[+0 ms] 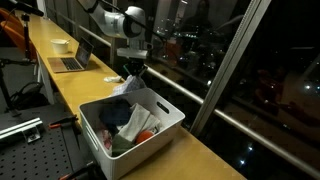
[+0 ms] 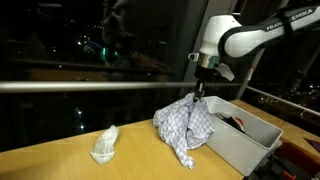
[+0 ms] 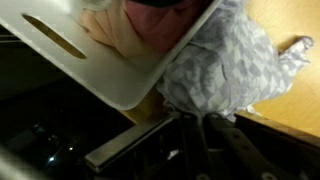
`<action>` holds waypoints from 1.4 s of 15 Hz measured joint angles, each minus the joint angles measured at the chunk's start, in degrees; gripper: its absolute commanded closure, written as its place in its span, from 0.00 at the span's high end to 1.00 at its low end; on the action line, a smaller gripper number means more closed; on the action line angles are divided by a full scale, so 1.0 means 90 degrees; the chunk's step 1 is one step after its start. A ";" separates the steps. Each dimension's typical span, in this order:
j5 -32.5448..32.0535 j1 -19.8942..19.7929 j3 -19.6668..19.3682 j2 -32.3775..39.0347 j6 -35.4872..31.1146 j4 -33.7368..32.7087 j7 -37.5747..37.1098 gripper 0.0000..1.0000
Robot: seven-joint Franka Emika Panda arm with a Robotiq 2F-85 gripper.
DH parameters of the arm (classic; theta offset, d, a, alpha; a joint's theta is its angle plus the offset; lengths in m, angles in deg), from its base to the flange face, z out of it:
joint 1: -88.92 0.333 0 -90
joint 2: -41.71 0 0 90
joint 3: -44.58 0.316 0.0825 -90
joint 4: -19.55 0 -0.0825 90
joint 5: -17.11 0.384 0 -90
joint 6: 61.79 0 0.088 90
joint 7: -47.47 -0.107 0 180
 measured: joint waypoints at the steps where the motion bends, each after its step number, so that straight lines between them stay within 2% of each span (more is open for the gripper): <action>1: -0.0014 -0.0034 -0.0077 -0.0325 -0.0002 0.0133 -0.0083 0.02; 5: -0.0118 -0.0169 -0.0346 -0.1568 0.0022 0.0616 -0.0366 0.02; 9: -0.0124 -0.0490 -0.0527 -0.2763 0.0196 0.1000 -0.0405 0.02; 15: -0.0085 -0.1042 -0.0934 -0.4419 0.0818 0.1399 0.0008 0.02; 18: -0.0080 -0.1201 -0.1182 -0.4993 0.1046 0.1531 0.0263 0.02; 21: -0.0080 -0.1239 -0.1316 -0.5247 0.1152 0.1594 0.0349 0.02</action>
